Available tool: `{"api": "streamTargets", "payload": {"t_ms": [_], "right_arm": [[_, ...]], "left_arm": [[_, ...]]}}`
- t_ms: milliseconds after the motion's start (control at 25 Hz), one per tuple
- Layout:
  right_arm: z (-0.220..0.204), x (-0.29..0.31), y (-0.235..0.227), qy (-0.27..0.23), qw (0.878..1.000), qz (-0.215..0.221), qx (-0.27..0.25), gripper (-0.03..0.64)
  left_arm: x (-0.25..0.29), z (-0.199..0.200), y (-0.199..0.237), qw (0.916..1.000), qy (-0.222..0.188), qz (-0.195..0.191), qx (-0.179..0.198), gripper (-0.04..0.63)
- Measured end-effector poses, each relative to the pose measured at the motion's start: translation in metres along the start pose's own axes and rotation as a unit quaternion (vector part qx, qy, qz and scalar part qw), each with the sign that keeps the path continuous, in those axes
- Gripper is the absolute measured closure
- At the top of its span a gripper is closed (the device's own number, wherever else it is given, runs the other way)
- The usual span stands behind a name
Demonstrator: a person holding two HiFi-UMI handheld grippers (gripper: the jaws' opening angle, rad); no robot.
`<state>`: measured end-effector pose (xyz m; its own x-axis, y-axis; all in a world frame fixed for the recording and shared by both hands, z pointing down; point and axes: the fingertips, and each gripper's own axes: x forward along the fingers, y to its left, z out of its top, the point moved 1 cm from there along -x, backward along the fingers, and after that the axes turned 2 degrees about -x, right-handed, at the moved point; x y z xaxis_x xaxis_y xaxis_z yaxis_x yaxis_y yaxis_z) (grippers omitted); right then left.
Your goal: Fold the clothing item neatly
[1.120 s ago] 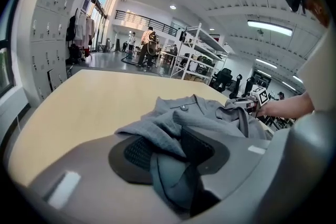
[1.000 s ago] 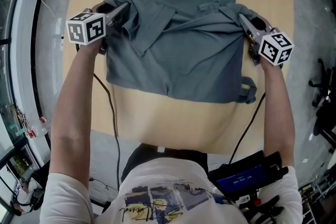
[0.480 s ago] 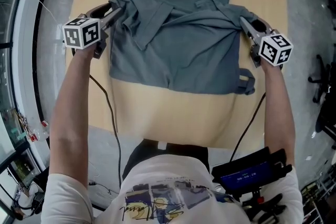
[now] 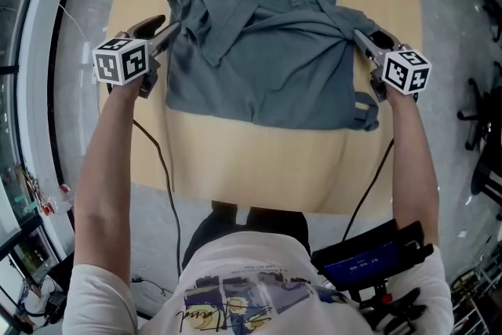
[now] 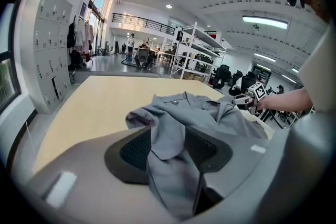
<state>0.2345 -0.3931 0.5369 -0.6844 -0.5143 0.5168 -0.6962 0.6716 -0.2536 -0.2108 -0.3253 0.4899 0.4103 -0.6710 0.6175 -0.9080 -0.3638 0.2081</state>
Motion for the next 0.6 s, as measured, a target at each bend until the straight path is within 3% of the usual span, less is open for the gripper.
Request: {"api": "streamTargets", "payload": {"t_ms": [400, 600], "right_arm": [[-0.004, -0.013, 0.001, 0.001, 1.000, 0.005, 0.012, 0.368], [-0.009, -0.021, 0.008, 0.007, 1.000, 0.001, 0.007, 0.365]], "left_arm": [[0.002, 0.005, -0.029, 0.9994, -0.018, -0.029, -0.001, 0.380], [0.000, 0.009, -0.038, 0.9989, -0.025, -0.040, 0.000, 0.380]]}}
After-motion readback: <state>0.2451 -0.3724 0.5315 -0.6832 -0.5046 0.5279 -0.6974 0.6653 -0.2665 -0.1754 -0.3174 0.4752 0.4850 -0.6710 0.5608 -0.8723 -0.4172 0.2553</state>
